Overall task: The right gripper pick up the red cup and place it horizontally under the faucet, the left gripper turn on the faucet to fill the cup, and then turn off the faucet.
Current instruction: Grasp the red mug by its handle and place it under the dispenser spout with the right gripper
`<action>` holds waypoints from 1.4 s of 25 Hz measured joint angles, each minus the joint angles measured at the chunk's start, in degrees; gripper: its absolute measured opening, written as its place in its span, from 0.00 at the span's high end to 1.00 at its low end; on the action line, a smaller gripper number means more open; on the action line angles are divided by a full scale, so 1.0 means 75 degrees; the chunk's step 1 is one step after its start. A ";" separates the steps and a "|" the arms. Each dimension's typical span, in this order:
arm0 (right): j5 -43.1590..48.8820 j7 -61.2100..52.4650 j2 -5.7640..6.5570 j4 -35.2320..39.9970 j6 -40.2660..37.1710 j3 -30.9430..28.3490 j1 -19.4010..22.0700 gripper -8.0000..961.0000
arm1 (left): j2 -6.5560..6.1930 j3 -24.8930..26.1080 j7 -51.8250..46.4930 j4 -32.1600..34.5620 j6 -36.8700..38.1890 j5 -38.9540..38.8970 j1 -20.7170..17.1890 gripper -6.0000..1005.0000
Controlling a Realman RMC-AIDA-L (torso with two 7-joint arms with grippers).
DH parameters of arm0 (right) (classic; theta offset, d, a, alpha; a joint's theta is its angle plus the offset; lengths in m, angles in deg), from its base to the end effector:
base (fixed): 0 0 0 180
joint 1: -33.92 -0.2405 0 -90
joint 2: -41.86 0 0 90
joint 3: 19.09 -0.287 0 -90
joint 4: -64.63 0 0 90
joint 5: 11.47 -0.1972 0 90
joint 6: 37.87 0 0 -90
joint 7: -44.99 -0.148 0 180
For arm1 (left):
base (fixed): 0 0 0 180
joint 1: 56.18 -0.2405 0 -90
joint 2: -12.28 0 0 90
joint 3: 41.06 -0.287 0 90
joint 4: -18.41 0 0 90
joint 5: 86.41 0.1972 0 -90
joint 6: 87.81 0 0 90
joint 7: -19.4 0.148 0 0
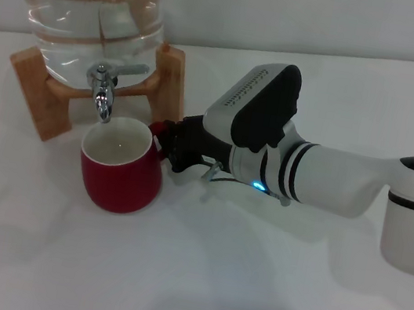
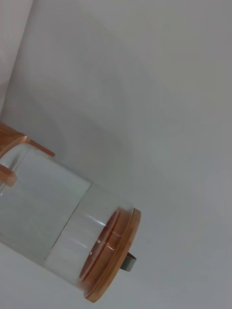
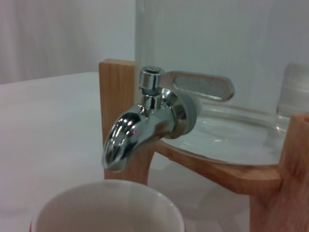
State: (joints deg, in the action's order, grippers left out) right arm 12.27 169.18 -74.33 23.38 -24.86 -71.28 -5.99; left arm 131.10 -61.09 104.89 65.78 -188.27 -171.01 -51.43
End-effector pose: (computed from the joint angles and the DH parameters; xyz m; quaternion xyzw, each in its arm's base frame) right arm 0.1849 0.3994 -0.1365 -0.9233 0.1750 0.1391 0.3123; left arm -0.3741 0.2076 0.0937 -0.7415 -0.4057 -0.4253 0.3236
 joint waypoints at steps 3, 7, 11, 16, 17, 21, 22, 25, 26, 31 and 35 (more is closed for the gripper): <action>-0.0001 0.0000 0.0000 -0.0029 0.0001 0.0008 0.0000 0.88 | 0.0000 0.0000 -0.0007 0.0004 -0.0001 0.0000 -0.0001 0.11; -0.0001 0.0000 0.0000 -0.0032 0.0001 0.0037 -0.0023 0.88 | 0.0000 0.0000 -0.0008 0.0004 -0.0001 0.0000 -0.0006 0.11; -0.0001 -0.0013 0.0001 -0.0023 0.0001 0.0040 -0.0061 0.88 | 0.0000 0.0000 -0.0003 0.0001 -0.0001 0.0000 -0.0013 0.11; -0.0001 -0.0035 0.0001 0.0004 0.0000 0.0105 -0.0122 0.88 | 0.0000 0.0000 -0.0001 0.0001 -0.0001 -0.0011 -0.0024 0.11; -0.0001 -0.0039 0.0001 0.0011 -0.0001 0.0108 -0.0132 0.87 | 0.0000 0.0000 0.0000 0.0002 -0.0001 -0.0011 -0.0024 0.11; -0.0002 -0.0054 0.0001 0.0036 -0.0001 0.0115 -0.0159 0.87 | 0.0000 0.0000 0.0002 0.0005 -0.0006 -0.0011 -0.0017 0.11; -0.0002 -0.0046 0.0001 0.0037 -0.0001 0.0115 -0.0160 0.86 | 0.0000 0.0000 0.0002 0.0008 -0.0007 -0.0011 -0.0016 0.11; -0.0001 -0.0037 0.0001 0.0039 -0.0007 0.0116 -0.0162 0.86 | 0.0000 0.0000 0.0003 0.0010 -0.0016 -0.0011 -0.0014 0.11; -0.0001 -0.0037 0.0001 0.0039 -0.0010 0.0116 -0.0162 0.85 | 0.0000 0.0000 0.0003 0.0009 -0.0019 -0.0010 -0.0013 0.11; -0.0002 -0.0042 0.0000 0.0075 -0.0035 0.0112 -0.0187 0.84 | 0.0000 0.0000 0.0003 0.0003 -0.0024 -0.0004 -0.0012 0.11; -0.0002 -0.0087 0.0001 0.0088 -0.0008 0.0039 -0.0155 0.83 | 0.0000 0.0000 0.0003 0.0000 -0.0024 -0.0005 -0.0015 0.11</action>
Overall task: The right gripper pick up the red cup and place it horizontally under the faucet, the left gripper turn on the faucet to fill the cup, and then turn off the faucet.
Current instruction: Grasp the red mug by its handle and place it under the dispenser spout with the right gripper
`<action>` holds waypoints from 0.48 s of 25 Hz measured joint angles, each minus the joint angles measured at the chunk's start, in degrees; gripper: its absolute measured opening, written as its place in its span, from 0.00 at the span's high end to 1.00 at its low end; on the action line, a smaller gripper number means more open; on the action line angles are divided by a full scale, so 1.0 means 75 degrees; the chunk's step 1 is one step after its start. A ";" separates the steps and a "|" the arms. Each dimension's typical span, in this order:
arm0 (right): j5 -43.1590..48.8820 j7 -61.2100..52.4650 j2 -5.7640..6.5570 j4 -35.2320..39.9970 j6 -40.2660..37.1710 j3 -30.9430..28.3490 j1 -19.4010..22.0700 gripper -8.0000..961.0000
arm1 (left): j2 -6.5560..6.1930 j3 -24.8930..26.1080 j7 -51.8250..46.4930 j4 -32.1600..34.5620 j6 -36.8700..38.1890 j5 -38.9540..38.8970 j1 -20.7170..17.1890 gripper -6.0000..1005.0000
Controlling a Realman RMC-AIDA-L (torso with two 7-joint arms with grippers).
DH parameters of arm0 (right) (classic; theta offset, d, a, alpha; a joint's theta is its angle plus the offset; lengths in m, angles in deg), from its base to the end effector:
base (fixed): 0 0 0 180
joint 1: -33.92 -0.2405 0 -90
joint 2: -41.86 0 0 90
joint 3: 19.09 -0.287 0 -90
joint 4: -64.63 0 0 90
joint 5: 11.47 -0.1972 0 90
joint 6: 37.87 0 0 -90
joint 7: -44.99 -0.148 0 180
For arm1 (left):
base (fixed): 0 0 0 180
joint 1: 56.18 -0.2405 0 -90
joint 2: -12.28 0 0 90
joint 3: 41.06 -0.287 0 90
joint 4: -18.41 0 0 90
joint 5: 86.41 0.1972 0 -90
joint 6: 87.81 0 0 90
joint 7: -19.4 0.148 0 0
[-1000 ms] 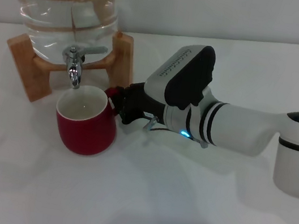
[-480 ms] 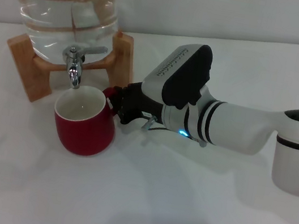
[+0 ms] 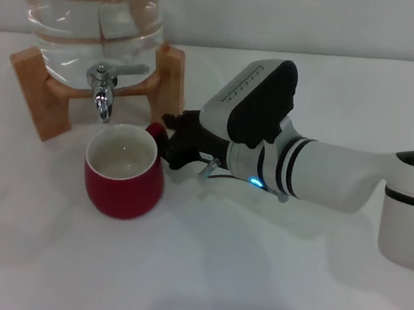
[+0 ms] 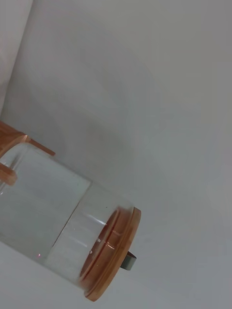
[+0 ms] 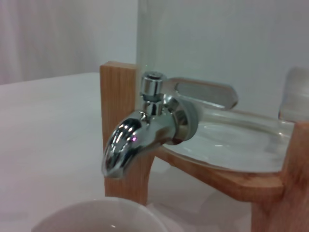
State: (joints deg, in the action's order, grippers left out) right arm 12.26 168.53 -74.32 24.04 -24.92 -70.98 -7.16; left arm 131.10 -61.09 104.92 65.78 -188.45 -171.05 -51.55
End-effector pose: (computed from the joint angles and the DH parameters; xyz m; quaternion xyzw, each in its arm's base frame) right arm 0.1810 0.4028 -0.1370 -0.9245 0.1721 0.1375 0.3110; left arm -0.3741 0.2066 0.0937 -0.7417 -0.4055 -0.4256 0.3231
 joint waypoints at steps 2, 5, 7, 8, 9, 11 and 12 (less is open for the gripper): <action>0.0001 -0.0006 0.0000 0.0003 0.0009 -0.0006 0.0005 0.83 | 0.0000 0.0000 0.0000 0.0000 0.0000 -0.0005 -0.0009 0.11; 0.0001 -0.0007 0.0000 0.0011 0.0012 -0.0006 -0.0009 0.74 | 0.0000 0.0000 0.0000 0.0000 0.0000 -0.0015 -0.0016 0.11; 0.0001 -0.0007 0.0000 0.0013 0.0013 0.0003 -0.0015 0.68 | 0.0000 0.0000 0.0000 0.0000 0.0000 -0.0017 -0.0018 0.11; 0.0001 -0.0007 0.0000 0.0012 0.0013 0.0004 -0.0014 0.68 | 0.0000 0.0000 0.0000 0.0000 0.0000 -0.0018 -0.0018 0.11; 0.0001 -0.0008 0.0000 0.0012 0.0015 0.0004 -0.0013 0.68 | 0.0000 0.0000 0.0000 0.0000 0.0000 -0.0019 -0.0017 0.11; 0.0001 -0.0007 0.0000 0.0008 0.0023 0.0005 -0.0009 0.68 | 0.0000 0.0000 0.0000 0.0000 0.0000 -0.0020 -0.0007 0.11; 0.0002 -0.0007 0.0000 0.0004 0.0031 0.0012 -0.0007 0.68 | 0.0000 0.0000 0.0000 0.0000 0.0000 -0.0020 -0.0004 0.11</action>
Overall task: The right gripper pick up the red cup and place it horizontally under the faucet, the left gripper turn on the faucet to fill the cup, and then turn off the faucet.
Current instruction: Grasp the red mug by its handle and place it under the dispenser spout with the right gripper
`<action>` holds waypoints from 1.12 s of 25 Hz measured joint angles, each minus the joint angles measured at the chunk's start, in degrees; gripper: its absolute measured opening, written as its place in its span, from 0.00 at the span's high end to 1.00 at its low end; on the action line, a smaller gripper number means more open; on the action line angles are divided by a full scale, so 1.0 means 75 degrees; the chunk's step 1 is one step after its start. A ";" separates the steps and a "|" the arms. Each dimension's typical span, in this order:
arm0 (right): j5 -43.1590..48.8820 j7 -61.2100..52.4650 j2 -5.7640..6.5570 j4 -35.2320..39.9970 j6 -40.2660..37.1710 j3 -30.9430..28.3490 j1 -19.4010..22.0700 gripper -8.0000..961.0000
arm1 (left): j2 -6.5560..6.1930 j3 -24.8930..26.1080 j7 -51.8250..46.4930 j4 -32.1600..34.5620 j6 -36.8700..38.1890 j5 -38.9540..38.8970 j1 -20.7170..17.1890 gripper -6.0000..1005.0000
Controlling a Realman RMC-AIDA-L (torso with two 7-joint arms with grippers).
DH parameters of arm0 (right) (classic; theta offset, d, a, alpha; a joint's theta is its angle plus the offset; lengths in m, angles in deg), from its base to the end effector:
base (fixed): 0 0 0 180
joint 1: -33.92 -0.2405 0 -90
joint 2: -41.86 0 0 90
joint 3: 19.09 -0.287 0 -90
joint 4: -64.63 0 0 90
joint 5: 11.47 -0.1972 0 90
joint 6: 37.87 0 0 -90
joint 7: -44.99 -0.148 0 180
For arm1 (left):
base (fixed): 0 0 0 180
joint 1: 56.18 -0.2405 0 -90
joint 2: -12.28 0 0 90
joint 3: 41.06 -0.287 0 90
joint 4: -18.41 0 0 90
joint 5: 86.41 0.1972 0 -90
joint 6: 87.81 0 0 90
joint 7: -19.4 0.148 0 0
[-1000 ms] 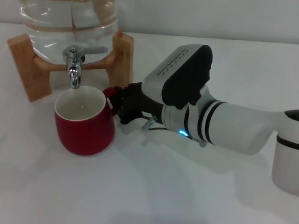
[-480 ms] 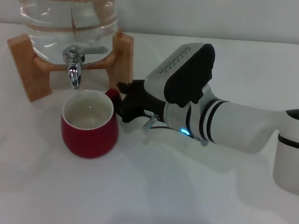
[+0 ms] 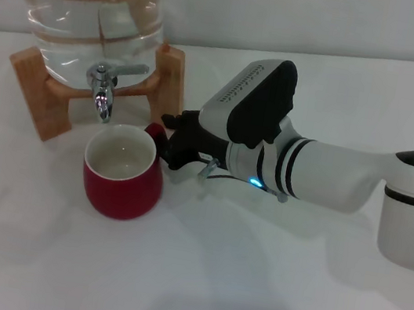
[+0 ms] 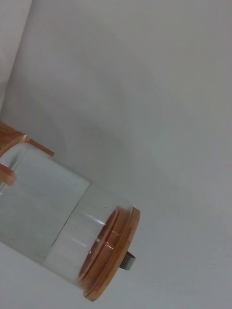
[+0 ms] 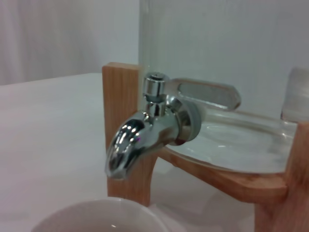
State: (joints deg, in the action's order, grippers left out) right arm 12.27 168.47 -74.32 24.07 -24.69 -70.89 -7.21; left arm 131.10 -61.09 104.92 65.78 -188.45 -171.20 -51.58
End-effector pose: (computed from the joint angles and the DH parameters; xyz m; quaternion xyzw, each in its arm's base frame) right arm 0.1804 0.4024 -0.1374 -0.9252 0.1712 0.1384 0.3091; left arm -0.3740 0.2065 0.0941 -0.7411 -0.4050 -0.4265 0.3237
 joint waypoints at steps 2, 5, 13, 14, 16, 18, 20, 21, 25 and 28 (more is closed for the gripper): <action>0.0016 0.0000 -0.0001 -0.0008 0.0013 0.0014 0.0002 0.68 | 0.0000 0.0000 0.0000 0.0001 0.0000 0.0000 0.0005 0.11; 0.0036 0.0000 0.0002 -0.0022 0.0022 0.0012 0.0017 0.68 | 0.0000 0.0000 0.0006 0.0000 0.0001 0.0000 0.0006 0.11; 0.0044 0.0000 0.0004 -0.0026 0.0022 0.0028 -0.0010 0.68 | 0.0001 0.0000 0.0012 0.0000 0.0001 -0.0002 0.0001 0.11; 0.0044 0.0000 0.0003 -0.0026 0.0010 0.0037 -0.0018 0.68 | 0.0000 0.0000 0.0012 0.0000 0.0001 0.0004 0.0009 0.11; 0.0050 0.0000 0.0002 -0.0029 -0.0002 0.0048 -0.0029 0.68 | 0.0000 0.0000 0.0012 0.0000 0.0001 0.0014 0.0010 0.11; 0.0046 0.0000 0.0007 -0.0035 0.0016 0.0036 -0.0028 0.68 | 0.0000 0.0000 0.0012 0.0000 0.0001 0.0013 -0.0007 0.11; 0.0047 0.0000 0.0017 -0.0058 0.0032 0.0008 -0.0009 0.68 | 0.0000 0.0000 0.0012 0.0003 0.0001 0.0003 -0.0030 0.11; 0.0050 0.0000 0.0017 -0.0062 0.0034 0.0005 -0.0006 0.68 | 0.0000 0.0000 0.0012 0.0004 0.0001 -0.0003 -0.0035 0.11; 0.0057 0.0000 0.0029 -0.0069 0.0037 0.0016 0.0001 0.68 | 0.0000 0.0000 0.0012 0.0009 0.0001 -0.0004 -0.0033 0.11; 0.0050 0.0000 0.0053 -0.0073 0.0089 -0.0011 0.0022 0.68 | 0.0000 0.0000 0.0012 0.0012 0.0002 -0.0004 -0.0042 0.11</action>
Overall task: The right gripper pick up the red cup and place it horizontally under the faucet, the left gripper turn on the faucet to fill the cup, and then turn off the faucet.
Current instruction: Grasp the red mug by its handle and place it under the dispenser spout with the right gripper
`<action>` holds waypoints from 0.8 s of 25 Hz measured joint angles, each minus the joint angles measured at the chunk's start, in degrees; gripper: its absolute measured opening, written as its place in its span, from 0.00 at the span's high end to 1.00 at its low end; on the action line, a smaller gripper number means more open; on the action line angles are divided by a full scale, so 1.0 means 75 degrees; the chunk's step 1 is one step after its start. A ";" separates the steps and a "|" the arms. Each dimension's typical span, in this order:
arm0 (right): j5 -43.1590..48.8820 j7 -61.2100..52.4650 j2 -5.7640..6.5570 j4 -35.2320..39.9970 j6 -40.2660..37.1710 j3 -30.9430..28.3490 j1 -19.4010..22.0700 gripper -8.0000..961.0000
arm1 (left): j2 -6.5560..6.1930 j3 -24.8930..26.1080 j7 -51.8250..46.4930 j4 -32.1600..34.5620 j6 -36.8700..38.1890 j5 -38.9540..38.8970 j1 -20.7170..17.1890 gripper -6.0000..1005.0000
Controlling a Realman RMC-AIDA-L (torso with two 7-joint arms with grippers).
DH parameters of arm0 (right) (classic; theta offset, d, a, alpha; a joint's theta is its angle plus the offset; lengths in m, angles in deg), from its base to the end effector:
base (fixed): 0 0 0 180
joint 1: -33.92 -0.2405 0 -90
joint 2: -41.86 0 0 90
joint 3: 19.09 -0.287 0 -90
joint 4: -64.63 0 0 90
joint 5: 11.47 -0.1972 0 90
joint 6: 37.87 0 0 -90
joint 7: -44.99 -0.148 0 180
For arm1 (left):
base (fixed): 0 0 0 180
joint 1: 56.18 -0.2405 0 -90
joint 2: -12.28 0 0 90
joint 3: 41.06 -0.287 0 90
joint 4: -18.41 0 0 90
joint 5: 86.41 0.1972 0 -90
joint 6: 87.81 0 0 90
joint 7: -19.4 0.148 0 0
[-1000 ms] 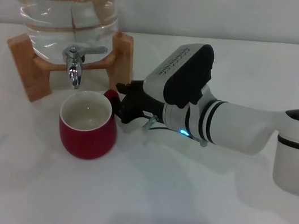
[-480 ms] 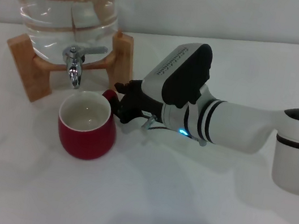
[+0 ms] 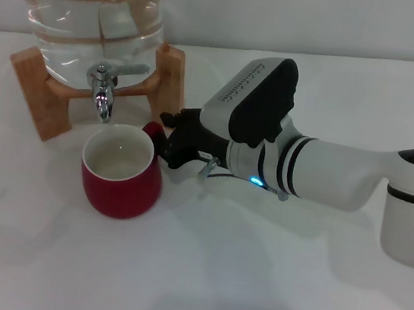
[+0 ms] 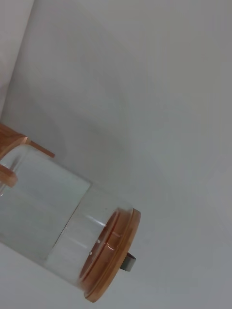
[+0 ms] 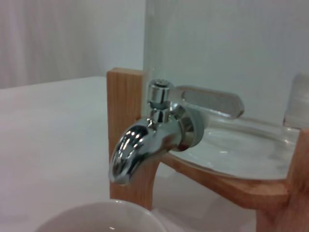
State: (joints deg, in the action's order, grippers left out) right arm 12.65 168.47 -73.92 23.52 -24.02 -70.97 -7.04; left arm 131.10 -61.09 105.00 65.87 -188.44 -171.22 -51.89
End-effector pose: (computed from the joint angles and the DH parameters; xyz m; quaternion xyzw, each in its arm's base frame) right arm 0.1789 0.4024 -0.1352 -0.9265 0.1653 0.1426 0.3066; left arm -0.3751 0.2046 0.0943 -0.7406 -0.4060 -0.4251 0.3257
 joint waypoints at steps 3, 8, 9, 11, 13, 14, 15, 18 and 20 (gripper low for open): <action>-0.0007 0.0000 0.0018 -0.0003 0.0122 -0.0014 0.0030 0.68 | 0.0000 0.0000 0.0000 0.0009 0.0000 0.0000 -0.0001 0.11; 0.0033 0.0000 0.0017 0.0021 0.0161 -0.0018 0.0064 0.68 | 0.0000 0.0000 0.0000 0.0010 0.0000 0.0000 0.0020 0.11; 0.0033 0.0000 0.0017 0.0034 0.0161 -0.0017 0.0067 0.68 | 0.0000 0.0000 0.0000 0.0007 0.0000 0.0000 0.0021 0.11; 0.0033 0.0000 0.0017 0.0050 0.0161 -0.0002 0.0068 0.68 | 0.0000 0.0000 0.0000 0.0005 0.0000 0.0000 0.0023 0.11; 0.0033 0.0000 0.0016 0.0075 0.0161 0.0008 0.0068 0.68 | 0.0000 0.0000 0.0000 0.0001 0.0000 0.0000 0.0029 0.11; 0.0033 0.0000 0.0016 0.0087 0.0162 0.0008 0.0070 0.68 | 0.0000 0.0000 0.0000 -0.0002 0.0000 0.0000 0.0032 0.11; 0.0033 0.0000 0.0016 0.0093 0.0161 0.0007 0.0072 0.68 | 0.0000 0.0000 0.0000 -0.0005 0.0000 0.0000 0.0033 0.11; 0.0032 0.0000 0.0016 0.0097 0.0163 -0.0007 0.0076 0.68 | 0.0000 0.0000 0.0000 -0.0004 0.0000 0.0000 0.0014 0.11; 0.0031 0.0000 0.0017 0.0098 0.0168 -0.0011 0.0081 0.68 | 0.0000 0.0000 0.0000 -0.0002 0.0000 0.0000 0.0005 0.11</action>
State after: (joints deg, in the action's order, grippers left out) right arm 12.88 168.47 -73.80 24.26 -22.77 -71.05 -6.44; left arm 131.10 -61.09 105.00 65.86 -188.44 -171.22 -51.86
